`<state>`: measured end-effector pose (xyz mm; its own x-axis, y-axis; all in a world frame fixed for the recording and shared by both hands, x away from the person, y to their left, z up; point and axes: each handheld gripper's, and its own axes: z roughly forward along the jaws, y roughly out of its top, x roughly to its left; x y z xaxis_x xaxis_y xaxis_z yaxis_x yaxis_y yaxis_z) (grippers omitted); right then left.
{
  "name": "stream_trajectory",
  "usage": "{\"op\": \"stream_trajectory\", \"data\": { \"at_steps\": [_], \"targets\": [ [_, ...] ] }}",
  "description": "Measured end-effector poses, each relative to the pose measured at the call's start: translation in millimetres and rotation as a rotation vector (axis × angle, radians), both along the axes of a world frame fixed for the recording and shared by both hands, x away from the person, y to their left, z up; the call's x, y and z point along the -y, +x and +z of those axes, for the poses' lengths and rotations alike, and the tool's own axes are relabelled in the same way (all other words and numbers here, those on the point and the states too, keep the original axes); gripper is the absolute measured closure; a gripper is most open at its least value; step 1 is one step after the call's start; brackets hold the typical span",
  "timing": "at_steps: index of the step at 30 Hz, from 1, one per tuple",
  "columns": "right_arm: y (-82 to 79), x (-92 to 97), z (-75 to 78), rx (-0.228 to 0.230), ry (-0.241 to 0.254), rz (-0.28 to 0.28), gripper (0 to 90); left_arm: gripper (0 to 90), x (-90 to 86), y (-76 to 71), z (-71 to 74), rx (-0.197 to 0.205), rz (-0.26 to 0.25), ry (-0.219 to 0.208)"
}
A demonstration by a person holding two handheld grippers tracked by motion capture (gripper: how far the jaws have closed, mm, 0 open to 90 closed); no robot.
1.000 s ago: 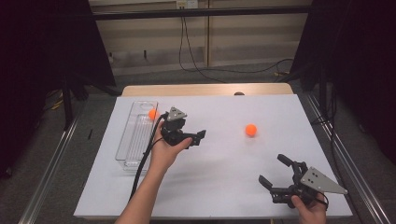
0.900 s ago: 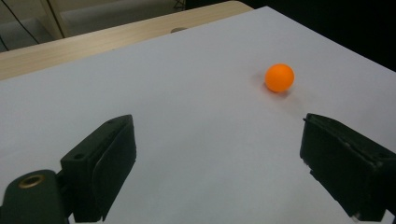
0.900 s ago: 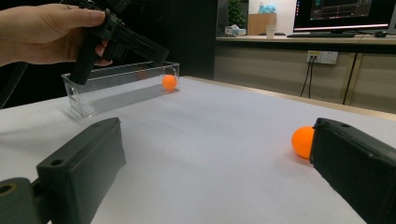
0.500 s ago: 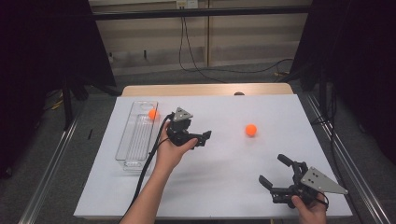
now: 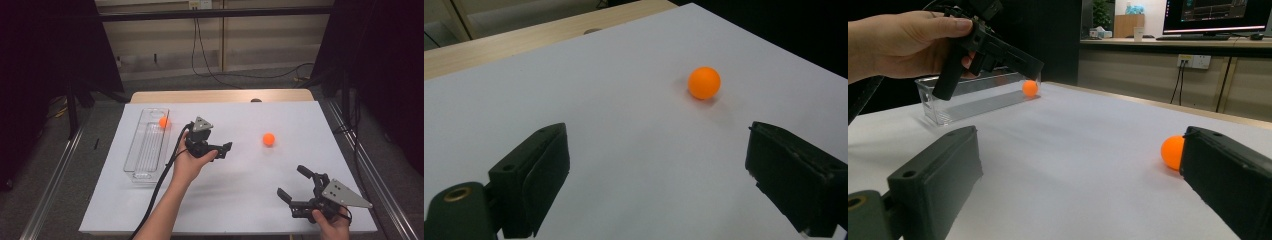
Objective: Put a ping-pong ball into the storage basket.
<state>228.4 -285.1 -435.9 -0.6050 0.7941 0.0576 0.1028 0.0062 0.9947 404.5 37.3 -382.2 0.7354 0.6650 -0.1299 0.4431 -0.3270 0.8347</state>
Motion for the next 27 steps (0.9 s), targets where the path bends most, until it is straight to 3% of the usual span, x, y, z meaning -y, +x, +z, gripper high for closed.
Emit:
{"op": "stream_trajectory", "data": {
  "at_steps": [27],
  "targets": [
    [0.5,0.0,0.0,-0.002,0.002,-0.001,2.3,10.5,24.9,8.8,-8.2,0.004,-0.019,0.014]
  ]
}}
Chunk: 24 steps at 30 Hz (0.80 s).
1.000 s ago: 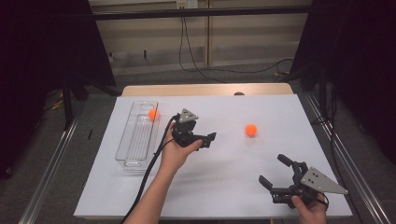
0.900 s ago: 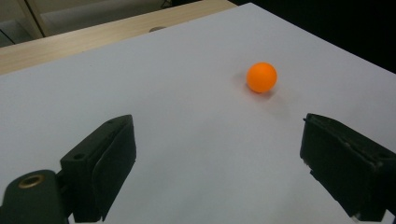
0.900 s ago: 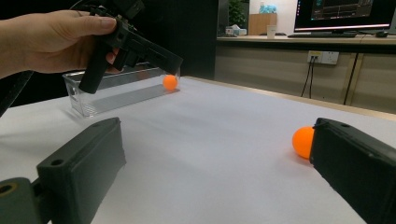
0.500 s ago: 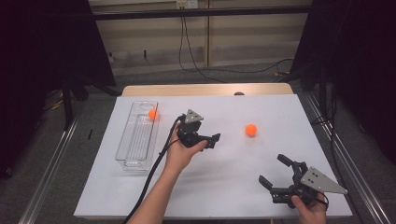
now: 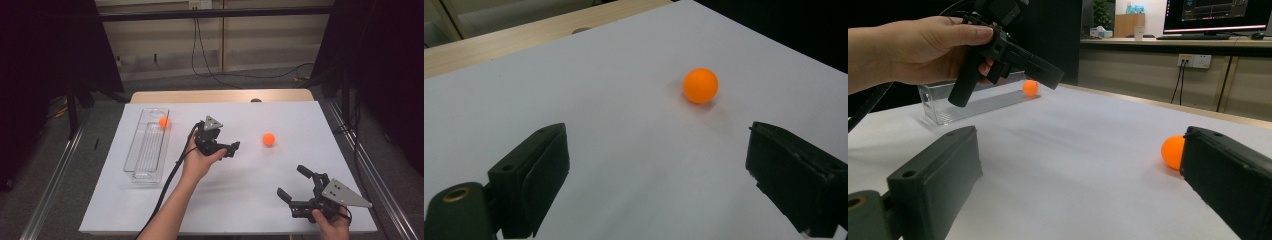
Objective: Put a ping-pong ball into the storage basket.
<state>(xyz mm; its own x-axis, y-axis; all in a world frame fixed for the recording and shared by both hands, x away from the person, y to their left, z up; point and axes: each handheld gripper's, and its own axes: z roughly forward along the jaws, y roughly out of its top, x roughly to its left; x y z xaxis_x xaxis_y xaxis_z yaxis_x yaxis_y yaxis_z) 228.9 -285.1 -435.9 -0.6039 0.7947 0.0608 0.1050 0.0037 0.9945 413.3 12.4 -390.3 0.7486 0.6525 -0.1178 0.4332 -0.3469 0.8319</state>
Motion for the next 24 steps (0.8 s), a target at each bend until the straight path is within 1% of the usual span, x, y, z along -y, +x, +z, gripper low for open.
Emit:
{"op": "stream_trajectory", "data": {
  "at_steps": [1,6,12,24],
  "targets": [
    [0.0,0.0,0.0,-0.001,0.0,-0.001,2.4,10.4,1.0,0.1,0.0,0.0,-0.002,0.006],
    [0.2,-0.2,0.1,0.001,-0.008,0.003,2.3,10.3,7.9,2.0,-2.6,-0.003,-0.015,0.011],
    [0.6,-0.4,0.1,0.0,-0.008,0.002,2.3,10.2,15.0,5.0,-6.7,-0.003,-0.017,0.005],
    [1.1,0.0,0.0,-0.002,-0.013,0.004,2.3,10.0,27.1,11.2,-13.1,-0.009,-0.03,0.025]
  ]
}}
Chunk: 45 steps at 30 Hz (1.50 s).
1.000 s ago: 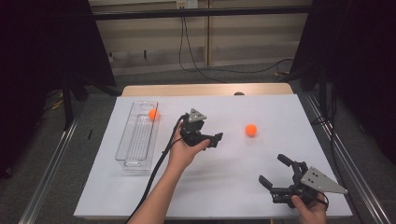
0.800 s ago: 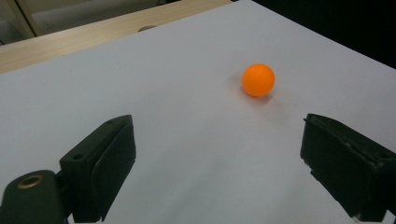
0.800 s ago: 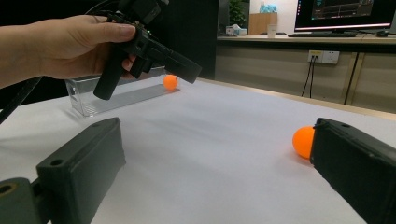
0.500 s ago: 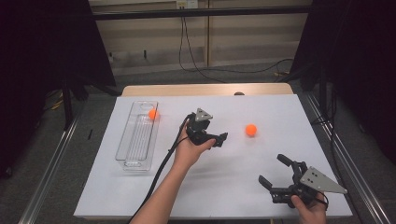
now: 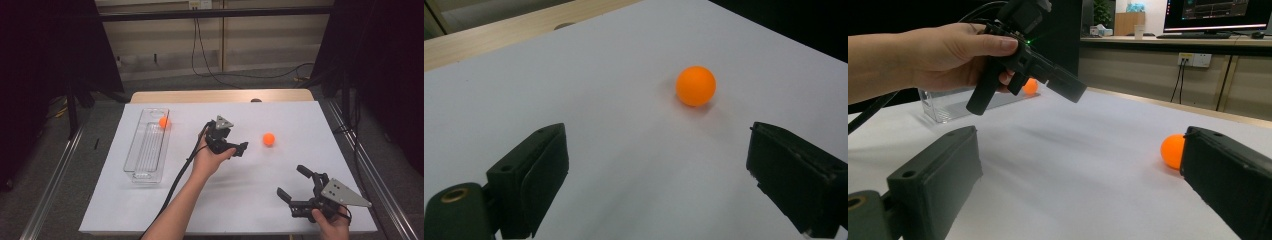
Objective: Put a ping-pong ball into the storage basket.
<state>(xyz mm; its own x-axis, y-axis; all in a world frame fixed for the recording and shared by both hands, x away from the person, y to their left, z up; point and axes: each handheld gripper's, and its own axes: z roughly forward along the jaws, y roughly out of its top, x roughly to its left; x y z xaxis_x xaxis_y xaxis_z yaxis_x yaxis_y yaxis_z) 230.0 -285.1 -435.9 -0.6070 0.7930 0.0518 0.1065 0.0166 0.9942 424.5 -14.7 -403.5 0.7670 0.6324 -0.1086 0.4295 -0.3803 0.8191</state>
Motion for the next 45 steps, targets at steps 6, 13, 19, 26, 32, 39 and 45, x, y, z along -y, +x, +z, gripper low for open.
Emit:
{"op": "stream_trajectory", "data": {
  "at_steps": [6,13,19,26,32,39,45],
  "targets": [
    [0.2,0.0,-0.2,-0.001,-0.001,-0.003,2.3,10.0,7.0,2.6,-2.0,-0.01,-0.005,-0.01],
    [0.5,-0.1,-0.3,-0.001,-0.001,-0.001,2.4,10.0,14.9,4.3,-6.4,-0.013,-0.012,-0.006],
    [1.1,-0.1,-0.5,-0.001,-0.002,0.0,2.4,10.0,20.8,3.8,-10.3,-0.016,-0.021,-0.007],
    [1.3,-0.4,-0.7,-0.003,-0.006,-0.001,2.3,10.0,25.5,4.3,-13.8,-0.007,-0.023,-0.006],
    [1.2,-0.5,-0.8,-0.005,-0.008,-0.002,2.4,10.0,28.9,5.4,-16.2,-0.002,-0.023,-0.002],
    [1.4,-0.7,-0.7,-0.004,-0.007,-0.003,2.4,10.0,34.7,5.6,-18.1,0.013,-0.027,0.005],
    [1.7,-0.5,-0.7,-0.005,-0.006,-0.003,2.4,10.0,40.4,6.1,-18.8,0.026,-0.03,0.012]
  ]
}}
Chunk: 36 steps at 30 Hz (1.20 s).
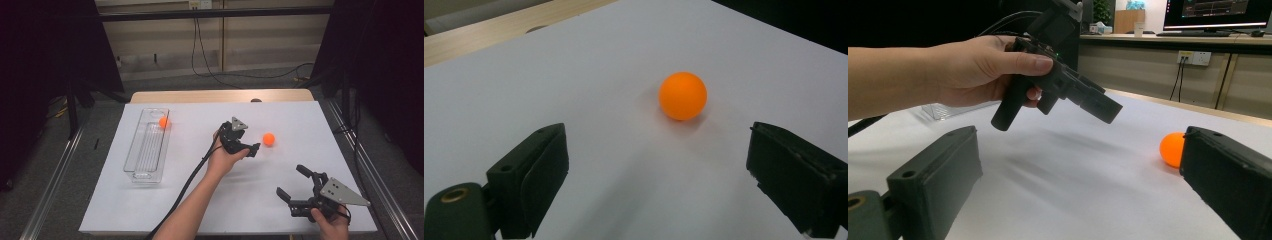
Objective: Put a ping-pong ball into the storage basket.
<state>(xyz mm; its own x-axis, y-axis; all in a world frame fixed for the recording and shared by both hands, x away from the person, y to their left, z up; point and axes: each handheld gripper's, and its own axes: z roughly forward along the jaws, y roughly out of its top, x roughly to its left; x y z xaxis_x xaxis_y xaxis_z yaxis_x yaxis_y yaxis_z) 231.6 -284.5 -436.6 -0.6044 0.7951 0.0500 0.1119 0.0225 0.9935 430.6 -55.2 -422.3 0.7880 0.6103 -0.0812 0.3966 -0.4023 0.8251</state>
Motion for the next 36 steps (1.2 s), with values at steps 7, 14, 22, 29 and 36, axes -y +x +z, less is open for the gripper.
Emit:
{"op": "stream_trajectory", "data": {
  "at_steps": [7,14,22,29,36],
  "targets": [
    [0.7,0.8,-0.2,-0.005,0.003,-0.008,2.4,9.8,6.6,-0.8,-2.6,0.009,-0.015,0.0],
    [1.3,1.9,-0.6,-0.012,0.003,-0.015,2.1,9.6,10.6,-0.4,-3.3,0.023,-0.018,0.003],
    [1.6,1.9,-0.8,-0.013,0.005,-0.016,2.1,9.2,17.2,0.1,-4.2,0.044,-0.021,0.009],
    [1.4,2.4,-0.6,-0.011,0.007,-0.015,2.2,9.2,23.8,1.1,-7.7,0.038,-0.027,0.014],
    [1.3,2.6,-0.6,-0.009,0.007,-0.015,2.2,9.2,29.4,2.6,-12.4,0.033,-0.031,0.017]
  ]
}}
